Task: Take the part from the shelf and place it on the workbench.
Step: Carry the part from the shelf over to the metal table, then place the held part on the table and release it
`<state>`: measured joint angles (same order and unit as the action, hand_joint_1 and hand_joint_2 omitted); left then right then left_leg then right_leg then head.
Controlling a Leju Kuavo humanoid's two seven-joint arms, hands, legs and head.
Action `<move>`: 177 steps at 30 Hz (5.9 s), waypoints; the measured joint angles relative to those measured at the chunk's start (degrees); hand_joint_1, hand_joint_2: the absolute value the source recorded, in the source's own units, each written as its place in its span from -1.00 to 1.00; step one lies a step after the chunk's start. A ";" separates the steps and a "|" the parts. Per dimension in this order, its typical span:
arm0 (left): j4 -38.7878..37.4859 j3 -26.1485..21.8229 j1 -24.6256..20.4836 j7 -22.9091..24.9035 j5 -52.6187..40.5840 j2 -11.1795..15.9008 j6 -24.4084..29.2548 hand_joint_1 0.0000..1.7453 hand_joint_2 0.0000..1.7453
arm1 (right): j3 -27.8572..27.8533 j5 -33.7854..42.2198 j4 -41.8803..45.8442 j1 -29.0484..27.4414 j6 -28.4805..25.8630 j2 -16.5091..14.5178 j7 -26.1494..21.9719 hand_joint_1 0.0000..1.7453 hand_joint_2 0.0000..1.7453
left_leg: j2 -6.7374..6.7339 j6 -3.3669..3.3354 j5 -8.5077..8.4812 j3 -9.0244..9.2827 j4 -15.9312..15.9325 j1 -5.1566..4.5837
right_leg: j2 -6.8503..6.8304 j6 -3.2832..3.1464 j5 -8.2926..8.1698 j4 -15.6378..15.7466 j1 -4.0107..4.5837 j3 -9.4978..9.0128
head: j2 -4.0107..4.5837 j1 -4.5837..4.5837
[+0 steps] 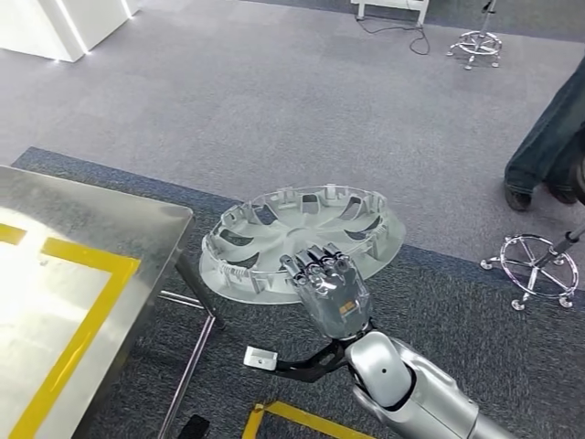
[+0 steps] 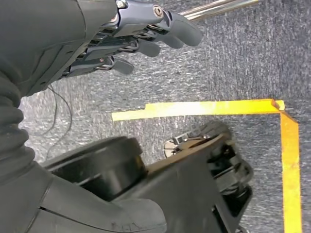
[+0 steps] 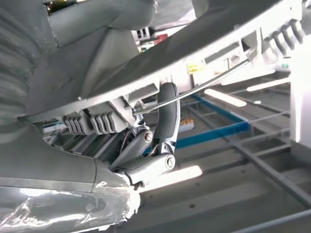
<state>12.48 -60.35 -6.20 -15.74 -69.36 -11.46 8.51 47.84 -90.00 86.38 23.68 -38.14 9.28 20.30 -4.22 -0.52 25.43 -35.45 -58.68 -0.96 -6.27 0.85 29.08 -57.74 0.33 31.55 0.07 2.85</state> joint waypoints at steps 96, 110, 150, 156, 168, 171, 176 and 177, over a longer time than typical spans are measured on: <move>-0.13 3.56 -0.51 4.82 -4.39 0.97 5.95 -1.00 1.00 | 1.93 -0.11 -6.93 2.10 5.75 -6.39 -0.35 1.00 1.00 | 4.39 -1.31 -0.97 1.28 2.58 1.27 | 4.07 1.91 2.00 -1.75 -1.06 0.66 | 0.02 -0.19; -0.28 3.26 0.45 6.61 -2.24 1.08 5.37 -1.00 1.00 | 3.80 -0.11 -9.16 1.99 5.83 -7.10 -2.10 1.00 1.00 | 10.64 2.29 -0.36 -0.62 0.20 2.57 | 9.43 1.13 0.45 -0.78 -2.74 0.38 | 0.02 -0.56; -0.28 8.15 -0.82 8.05 -5.20 1.00 4.76 -1.00 1.00 | -5.30 2.37 -10.90 -1.47 9.64 -9.48 -8.22 1.00 1.00 | 4.02 0.78 -0.25 -0.50 -0.09 1.18 | 4.22 1.24 1.59 0.47 -1.21 -1.59 | 0.02 -0.09; -0.28 2.05 -0.01 11.93 11.27 -0.36 6.84 -1.00 1.00 | -10.43 0.94 -15.94 0.12 12.75 -9.20 -4.70 1.00 1.00 | 4.02 0.77 -0.26 -0.50 -0.08 1.14 | 4.21 1.25 1.58 0.47 -1.25 -1.66 | 0.02 -0.09; -0.28 -18.22 1.13 16.09 23.46 -2.73 3.46 -1.00 1.00 | -22.52 1.32 -23.75 4.34 14.91 -9.40 -5.08 1.00 1.00 | 4.11 0.57 -0.31 -0.50 -0.08 1.02 | 4.07 1.40 1.56 0.53 -1.33 -1.72 | 0.02 -0.07; -0.20 -18.46 1.05 17.17 21.27 -2.45 1.13 -1.00 1.00 | -23.90 1.08 -28.08 7.55 15.61 -10.48 -6.21 1.00 1.00 | 4.11 0.56 -0.32 -0.49 -0.08 1.01 | 4.09 1.41 1.56 0.50 -1.33 -1.73 | 0.02 -0.07; 0.02 -17.97 1.05 18.16 18.05 -2.02 -1.63 -1.00 1.00 | -24.53 0.87 -36.57 14.26 15.60 -13.66 -7.53 1.00 1.00 | 4.10 0.54 -0.35 -0.45 -0.08 1.03 | 4.10 1.41 1.56 0.47 -1.33 -1.72 | 0.02 -0.07; 0.02 -17.83 1.06 18.37 17.88 -2.06 -1.77 -1.00 1.00 | -24.54 0.85 -37.62 14.98 15.53 -14.16 -7.57 1.00 1.00 | 4.11 0.53 -0.35 -0.46 -0.08 1.03 | 4.08 1.41 1.56 0.47 -1.33 -1.73 | 0.02 -0.08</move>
<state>12.50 -78.18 -5.14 2.63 -51.47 -13.52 6.74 23.30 -89.15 48.76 38.66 -22.62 -4.87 12.74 -0.11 0.01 25.08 -35.90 -58.76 0.07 -2.20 2.26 30.64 -57.27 -1.00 29.83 0.09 2.78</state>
